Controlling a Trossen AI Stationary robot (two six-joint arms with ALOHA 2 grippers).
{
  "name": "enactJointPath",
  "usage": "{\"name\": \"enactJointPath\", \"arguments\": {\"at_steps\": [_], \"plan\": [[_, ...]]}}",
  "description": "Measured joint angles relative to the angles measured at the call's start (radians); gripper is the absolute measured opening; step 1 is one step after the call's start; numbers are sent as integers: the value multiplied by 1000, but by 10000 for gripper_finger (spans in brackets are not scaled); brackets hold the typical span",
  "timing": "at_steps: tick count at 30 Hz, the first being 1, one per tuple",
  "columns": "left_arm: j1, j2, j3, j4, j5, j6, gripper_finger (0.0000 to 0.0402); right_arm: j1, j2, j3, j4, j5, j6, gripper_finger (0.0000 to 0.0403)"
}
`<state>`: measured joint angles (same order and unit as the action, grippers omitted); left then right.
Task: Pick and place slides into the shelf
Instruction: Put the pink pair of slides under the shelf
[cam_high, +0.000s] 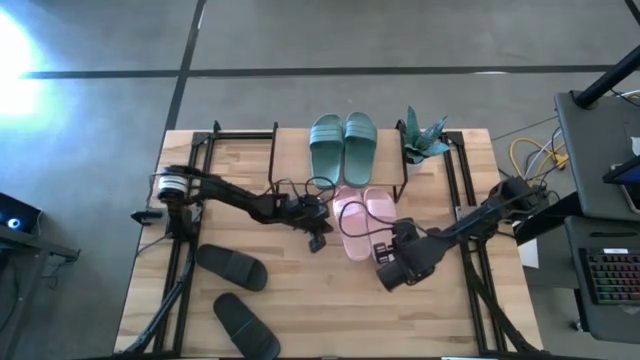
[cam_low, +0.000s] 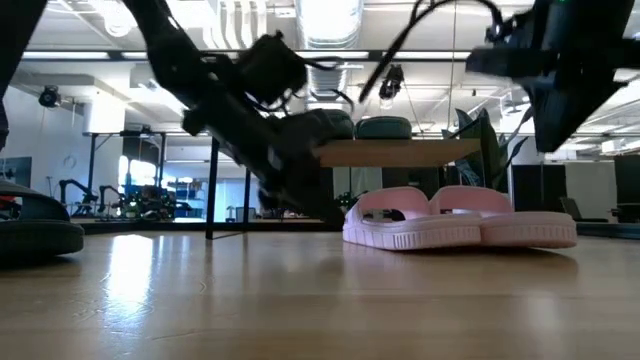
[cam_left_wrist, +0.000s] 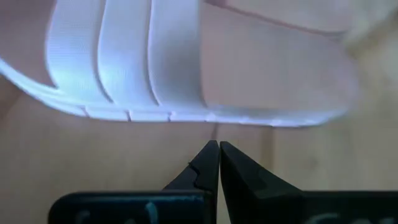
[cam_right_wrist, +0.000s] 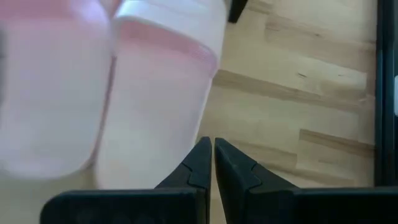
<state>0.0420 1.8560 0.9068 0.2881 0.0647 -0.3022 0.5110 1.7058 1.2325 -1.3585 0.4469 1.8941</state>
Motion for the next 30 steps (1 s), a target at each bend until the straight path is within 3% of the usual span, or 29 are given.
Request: {"name": "enactJointPath", "arguments": {"at_steps": [7, 14, 18, 25, 30], "plan": [[5, 108, 94, -12, -27, -4, 0, 57, 0, 56, -57, 0, 77, 13], [14, 97, 93, -15, -148, 58, 0, 117, 5, 52, -58, -24, 168, 13], [27, 89, 93, -24, -155, 72, 0, 146, 10, 49, -19, -91, 175, 13], [-12, 2, 81, -167, -67, 70, 0, 182, 18, 23, 211, -124, 228, 13], [-80, -127, 21, -194, -61, 72, 0, 183, 84, 0, 319, -124, 295, 13]]}}
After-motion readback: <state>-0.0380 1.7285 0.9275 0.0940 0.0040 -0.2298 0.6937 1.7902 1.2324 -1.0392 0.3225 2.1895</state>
